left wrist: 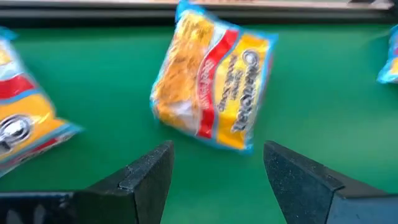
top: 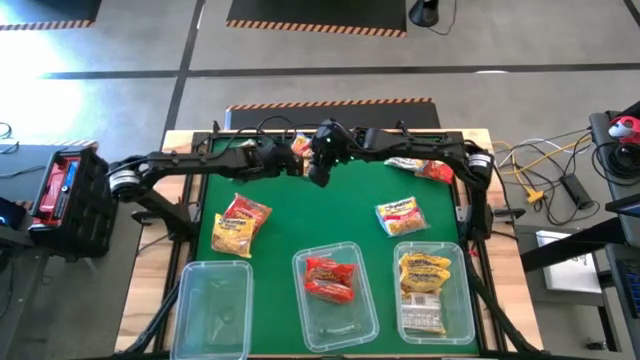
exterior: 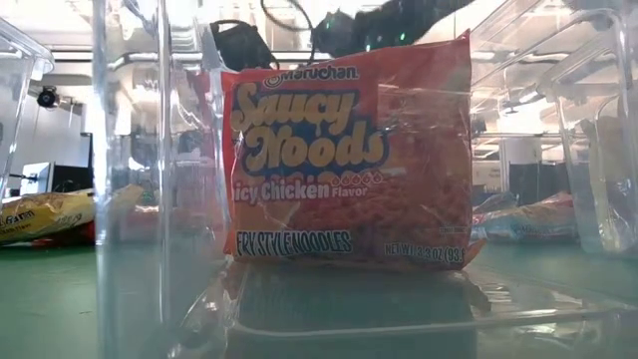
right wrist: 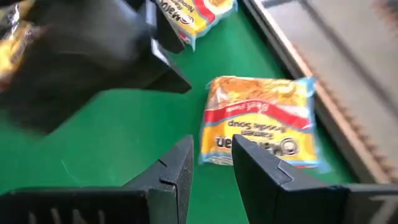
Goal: Sort Maruchan noodles
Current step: Put the blue noodle pack into the left transparent bin
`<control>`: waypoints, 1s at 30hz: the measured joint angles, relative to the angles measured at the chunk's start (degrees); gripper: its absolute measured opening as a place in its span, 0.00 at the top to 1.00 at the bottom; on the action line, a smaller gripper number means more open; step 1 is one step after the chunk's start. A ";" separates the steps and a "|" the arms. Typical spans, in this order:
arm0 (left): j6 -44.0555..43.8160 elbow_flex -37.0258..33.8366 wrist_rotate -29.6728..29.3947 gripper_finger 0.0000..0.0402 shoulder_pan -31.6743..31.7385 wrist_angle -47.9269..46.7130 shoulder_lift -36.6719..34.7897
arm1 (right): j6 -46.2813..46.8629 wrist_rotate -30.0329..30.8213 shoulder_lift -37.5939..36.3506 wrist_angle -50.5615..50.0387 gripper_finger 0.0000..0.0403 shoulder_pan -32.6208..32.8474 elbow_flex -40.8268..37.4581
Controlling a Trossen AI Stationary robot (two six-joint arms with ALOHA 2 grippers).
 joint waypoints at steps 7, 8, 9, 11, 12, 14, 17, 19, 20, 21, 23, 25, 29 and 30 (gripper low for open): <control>0.55 0.02 0.12 0.42 0.72 3.28 2.59 | 8.58 -9.51 3.81 1.60 0.76 -2.31 0.00; 0.29 0.02 0.40 0.42 0.71 4.06 3.41 | 9.20 -10.88 4.19 1.60 0.76 -2.36 0.00; -0.05 0.02 0.45 0.42 0.71 4.91 4.23 | 9.32 -12.43 4.50 1.57 0.76 -2.42 0.00; -1.24 0.02 0.64 0.42 0.78 6.98 5.94 | 9.40 -14.53 4.92 1.68 0.76 -2.41 0.00; -1.37 0.02 0.83 0.42 0.82 8.24 6.88 | 9.26 -14.87 4.97 1.46 0.76 -2.41 -0.01; -2.18 0.00 0.67 0.42 0.98 10.37 8.57 | 8.72 -15.17 5.15 0.85 0.77 -2.51 -0.07; -3.04 0.00 0.92 0.42 1.54 12.64 10.85 | 6.74 -14.57 5.15 -0.23 0.77 -2.86 -0.11; -3.73 -0.02 1.06 0.42 2.01 12.60 12.04 | 5.90 -14.68 4.88 -1.78 0.77 -3.07 -0.11; -4.21 -0.02 0.82 0.42 2.22 12.82 12.64 | 5.65 -14.80 4.75 -2.35 0.77 -3.21 -0.11; -4.21 0.06 0.39 0.42 2.49 13.38 12.99 | 5.64 -14.94 4.68 -3.11 0.77 -3.34 -0.11; -3.95 0.11 -0.16 0.42 3.21 14.66 13.73 | 5.26 -16.09 4.42 -4.55 0.77 -3.56 -0.07; -3.44 0.15 -0.43 0.42 3.94 16.17 14.63 | 4.57 -16.49 4.07 -5.68 0.77 -3.56 0.02; -1.20 0.15 -0.64 0.42 5.17 18.55 15.25 | 4.07 -16.53 4.00 -7.42 0.78 -3.70 0.04; -0.35 0.15 -1.04 0.42 5.46 18.63 15.42 | 4.05 -16.62 4.00 -7.51 0.78 -3.73 0.04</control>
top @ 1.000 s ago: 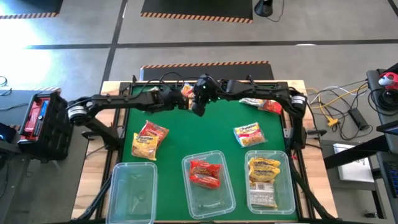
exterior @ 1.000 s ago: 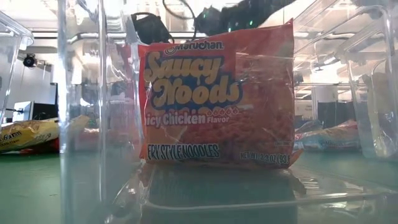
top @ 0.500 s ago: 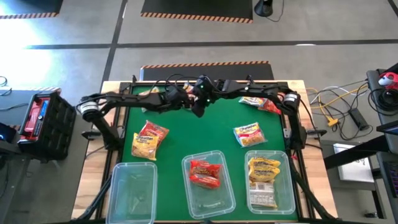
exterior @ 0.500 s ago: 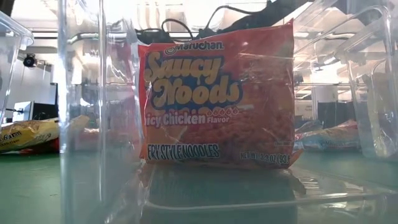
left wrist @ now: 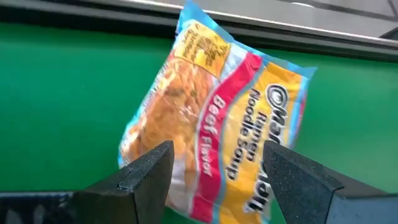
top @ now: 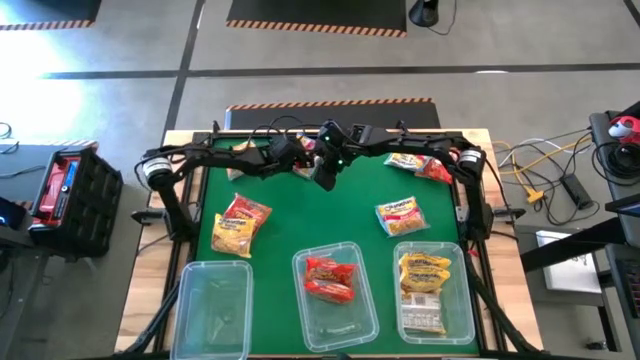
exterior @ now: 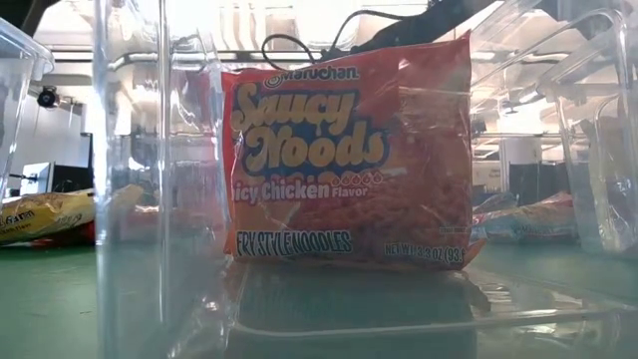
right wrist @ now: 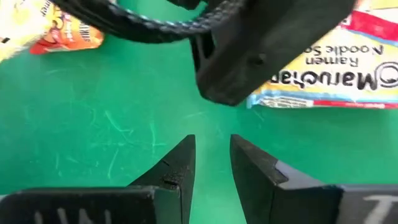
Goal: Sort Maruchan noodles
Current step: Put the blue noodle pack into the left transparent bin
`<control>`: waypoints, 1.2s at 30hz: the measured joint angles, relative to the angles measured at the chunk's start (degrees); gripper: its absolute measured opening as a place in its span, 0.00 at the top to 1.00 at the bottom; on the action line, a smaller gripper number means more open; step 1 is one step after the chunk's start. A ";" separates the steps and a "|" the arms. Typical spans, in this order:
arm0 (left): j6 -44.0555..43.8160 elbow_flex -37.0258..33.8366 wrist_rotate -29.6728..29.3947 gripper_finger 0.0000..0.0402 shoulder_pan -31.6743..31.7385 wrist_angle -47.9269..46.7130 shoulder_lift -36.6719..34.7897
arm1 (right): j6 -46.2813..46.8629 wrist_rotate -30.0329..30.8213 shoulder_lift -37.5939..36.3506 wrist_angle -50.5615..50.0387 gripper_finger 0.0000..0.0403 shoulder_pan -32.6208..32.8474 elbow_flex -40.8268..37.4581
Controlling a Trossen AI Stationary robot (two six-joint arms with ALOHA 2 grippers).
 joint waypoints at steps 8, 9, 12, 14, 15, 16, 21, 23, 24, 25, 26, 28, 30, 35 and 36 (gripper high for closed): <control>3.94 0.00 -3.79 0.42 1.87 -0.19 0.14 | -0.77 -1.07 0.00 -1.09 0.78 0.04 0.00; 3.96 0.00 -3.79 0.42 1.97 -0.19 0.14 | -0.80 -1.05 0.00 -1.75 0.78 0.04 0.00; 4.18 0.00 -3.75 0.42 2.11 -0.71 0.14 | -0.89 -1.12 0.00 -3.56 0.77 0.02 0.00; 4.18 0.00 -3.65 0.42 2.09 -1.25 0.14 | -0.98 -2.24 -0.14 -4.67 0.78 0.02 0.00; 4.18 0.00 -3.39 0.42 2.09 -1.74 0.14 | -1.02 -2.80 -0.36 -5.34 0.78 0.02 0.00; 4.14 0.00 -2.78 0.42 2.03 -2.08 0.14 | -1.23 -3.58 -0.70 -5.93 0.78 0.02 0.00; 3.97 0.00 -0.29 0.42 1.27 -2.26 0.14 | -3.46 -5.38 -3.49 -7.78 0.78 0.03 0.00; 3.97 0.00 -0.30 0.42 1.11 -2.61 0.14 | -4.01 -5.35 -4.50 -8.44 0.78 0.02 0.00; 3.97 0.00 -0.33 0.42 1.09 -2.76 0.14 | -4.27 -5.33 -5.10 -8.74 0.78 0.02 0.00; 3.98 0.00 -0.38 0.42 1.00 -3.11 0.14 | -4.33 -5.31 -5.82 -9.08 0.78 0.02 0.00; 4.18 0.00 -0.36 0.42 1.00 -3.71 0.14 | -4.37 -5.33 -6.58 -9.36 0.78 0.02 0.00; 5.00 0.00 -0.32 0.42 0.89 -5.00 0.14 | -4.78 -5.32 -8.21 -10.01 0.78 0.02 0.00; 5.14 0.00 -0.22 0.42 0.87 -6.45 0.14 | -5.88 -5.24 -9.81 -11.51 0.79 0.02 0.00; 4.86 0.00 -0.15 0.42 0.68 -6.79 0.14 | -7.84 -5.15 -14.66 -13.73 0.79 0.02 0.00; 4.82 0.00 0.41 0.42 0.56 -6.84 0.14 | -8.05 -5.13 -15.66 -14.09 0.79 0.02 0.00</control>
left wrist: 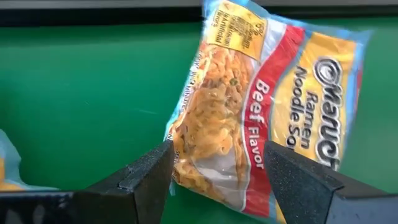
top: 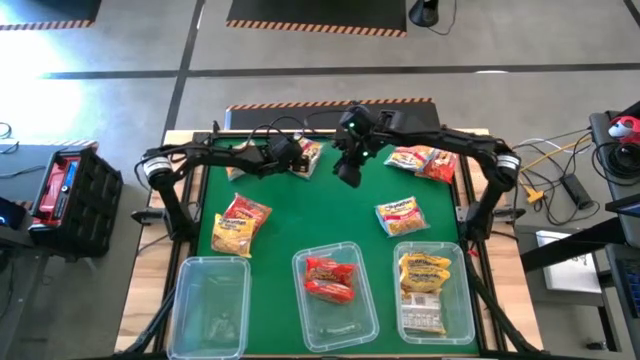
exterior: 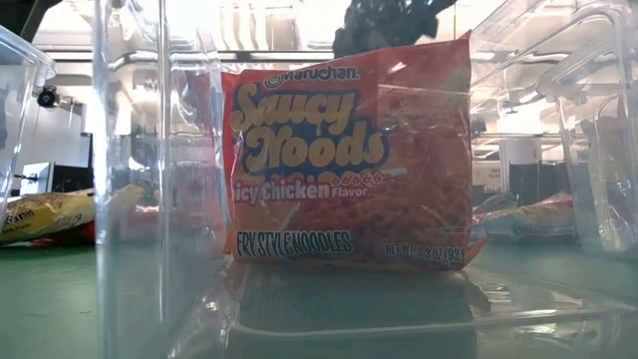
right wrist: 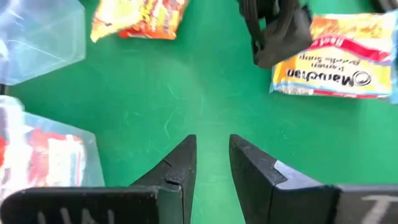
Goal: Sort Maruchan noodles
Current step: Put the blue noodle pack into the left transparent bin
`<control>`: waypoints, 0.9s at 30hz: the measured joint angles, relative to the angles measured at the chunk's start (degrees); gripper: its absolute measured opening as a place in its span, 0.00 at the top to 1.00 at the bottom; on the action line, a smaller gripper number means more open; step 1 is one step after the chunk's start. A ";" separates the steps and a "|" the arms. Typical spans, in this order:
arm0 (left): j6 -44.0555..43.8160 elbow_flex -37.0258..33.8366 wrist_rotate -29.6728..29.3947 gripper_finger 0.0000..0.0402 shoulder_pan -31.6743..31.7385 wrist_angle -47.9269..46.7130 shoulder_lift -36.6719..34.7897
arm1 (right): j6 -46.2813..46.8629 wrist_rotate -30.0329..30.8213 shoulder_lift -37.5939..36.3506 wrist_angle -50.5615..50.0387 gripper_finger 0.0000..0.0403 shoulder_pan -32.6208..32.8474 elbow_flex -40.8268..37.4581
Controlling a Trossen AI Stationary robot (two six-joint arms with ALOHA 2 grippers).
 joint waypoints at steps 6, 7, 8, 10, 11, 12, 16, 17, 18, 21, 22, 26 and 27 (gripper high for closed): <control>-1.04 0.00 5.93 0.42 -2.87 -0.25 0.00 | -2.81 0.47 -6.10 -0.71 0.78 -0.02 0.00; -1.39 0.00 6.95 0.42 -3.59 -0.25 -0.02 | -3.27 0.47 -7.02 -0.71 0.78 -0.02 0.00; -1.84 0.00 8.25 0.42 -4.35 -0.24 -0.02 | -3.77 0.48 -7.93 -0.71 0.79 -0.02 0.00; -2.69 0.00 10.60 0.42 -5.95 -0.21 -0.02 | -4.15 0.48 -9.47 -0.69 0.79 -0.02 0.00; -2.82 0.00 11.31 0.42 -6.86 -0.15 -0.02 | -4.37 0.48 -10.13 -0.71 0.80 -0.02 0.00; -2.86 0.00 11.66 0.42 -7.77 -0.01 -0.02 | -4.59 0.49 -10.64 -0.74 0.80 -0.02 0.00; -1.45 0.00 13.28 0.42 -10.26 2.27 -0.02 | -4.73 0.51 -12.12 -0.85 0.79 -0.02 0.00; -1.08 0.00 13.34 0.42 -10.52 2.86 -0.02 | -4.41 0.52 -12.23 -0.86 0.79 -0.02 0.00; -0.97 0.00 13.34 0.42 -10.60 3.17 -0.16 | -4.11 0.52 -12.23 -0.85 0.79 -0.02 0.00; -0.96 -0.02 13.19 0.42 -10.55 3.15 -1.39 | -3.30 0.57 -12.05 -0.93 0.80 -0.04 -0.09; -0.94 -0.02 13.03 0.42 -10.41 3.13 -1.96 | -3.34 0.57 -11.85 -0.97 0.80 -0.02 -0.13; -0.53 -0.02 11.25 0.42 -10.17 3.32 -4.26 | -3.91 2.50 -10.17 -1.11 0.81 -0.03 -0.32; -0.01 -0.02 10.13 0.42 -10.16 3.37 -4.70 | -4.35 3.89 -9.59 -1.20 0.81 -0.02 -0.47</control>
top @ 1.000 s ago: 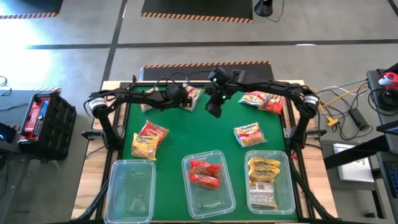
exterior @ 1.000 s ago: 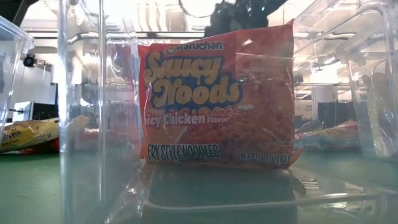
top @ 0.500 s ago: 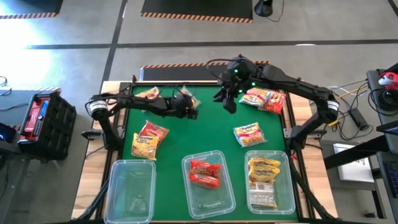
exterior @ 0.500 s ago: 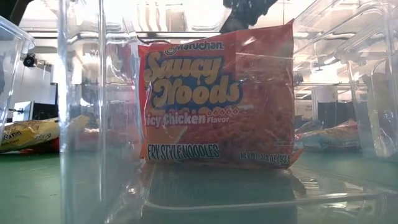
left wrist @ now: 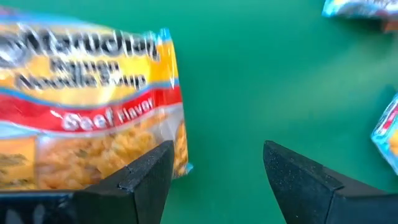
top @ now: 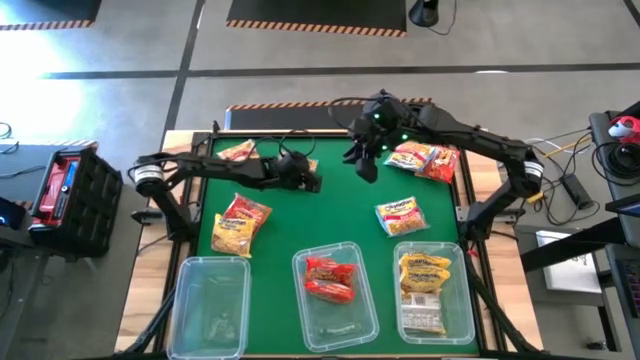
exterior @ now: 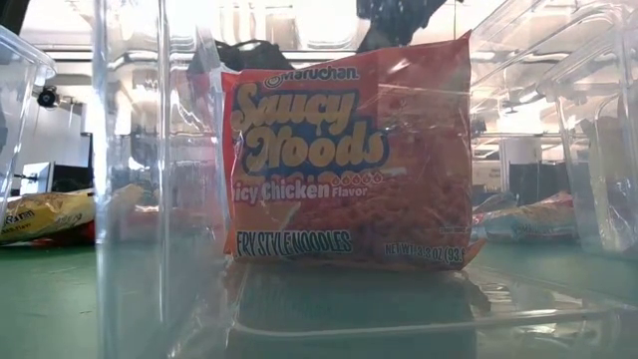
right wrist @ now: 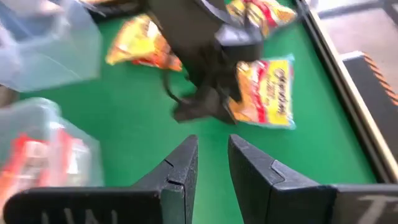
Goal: Sort Maruchan noodles
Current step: Put the blue noodle pack into the left transparent bin
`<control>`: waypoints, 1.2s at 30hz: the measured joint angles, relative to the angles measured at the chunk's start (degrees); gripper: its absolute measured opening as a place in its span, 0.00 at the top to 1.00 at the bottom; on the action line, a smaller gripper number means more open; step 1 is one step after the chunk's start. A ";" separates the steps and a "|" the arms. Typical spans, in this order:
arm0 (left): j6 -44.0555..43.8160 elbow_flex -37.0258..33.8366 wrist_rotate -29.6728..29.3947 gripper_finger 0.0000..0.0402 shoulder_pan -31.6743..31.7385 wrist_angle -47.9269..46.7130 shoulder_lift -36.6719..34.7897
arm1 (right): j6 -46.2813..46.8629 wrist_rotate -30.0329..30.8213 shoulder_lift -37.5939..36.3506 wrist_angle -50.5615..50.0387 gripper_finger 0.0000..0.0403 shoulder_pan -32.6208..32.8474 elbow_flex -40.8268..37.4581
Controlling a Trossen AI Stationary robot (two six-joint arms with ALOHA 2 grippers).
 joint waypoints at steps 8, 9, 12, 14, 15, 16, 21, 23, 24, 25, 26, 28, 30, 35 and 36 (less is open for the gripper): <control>-1.88 0.00 -13.97 0.42 1.31 -1.67 0.31 | 0.14 7.34 7.69 0.28 0.81 -0.14 -2.30; -3.20 0.00 -14.25 0.42 1.66 -1.68 0.72 | 0.46 7.31 8.74 0.26 0.81 -0.13 -2.47; -7.56 0.00 -14.32 0.42 2.78 -2.78 2.08 | 1.13 7.17 11.49 0.89 0.82 -0.11 -2.73; -9.98 0.00 -14.31 0.42 3.32 -3.74 3.22 | 1.13 7.15 13.04 1.34 0.82 -0.11 -2.92; -11.11 0.00 -14.04 0.42 3.54 -3.79 3.83 | 1.12 7.15 13.67 1.32 0.82 -0.12 -3.13; -12.26 0.00 -13.77 0.42 3.61 -3.90 4.60 | 1.11 7.17 14.14 1.25 0.82 -0.11 -3.30; -17.46 0.32 -10.11 0.42 2.56 -0.88 6.47 | 0.93 7.13 14.41 1.22 0.82 -0.13 -4.73; -18.92 0.29 -8.29 0.42 0.94 1.92 6.84 | 0.28 7.11 14.11 1.01 0.82 -0.13 -5.22; -19.49 0.26 -7.17 0.42 0.15 3.51 6.93 | -0.16 7.12 13.84 0.71 0.82 -0.13 -5.50; -20.06 0.23 -6.22 0.42 -0.59 4.85 7.01 | -0.75 7.11 13.48 0.64 0.82 -0.13 -5.84; -20.64 0.20 -5.95 0.42 -1.27 5.80 7.05 | -1.38 7.11 13.00 0.90 0.82 -0.13 -6.32; -21.81 0.69 -5.93 0.42 -2.34 5.81 7.13 | -2.12 7.10 11.75 0.71 0.82 -0.35 -8.03; -23.10 1.31 -6.30 0.42 -3.25 5.48 7.23 | -2.82 7.01 9.85 0.82 0.82 -0.76 -10.75; -21.32 4.30 -7.33 0.42 -5.04 5.62 7.20 | 0.42 -1.74 1.86 8.48 0.82 -4.42 -22.40; -20.04 5.28 -7.46 0.42 -5.40 5.84 7.13 | 3.07 -5.04 0.26 12.10 0.82 -5.36 -25.25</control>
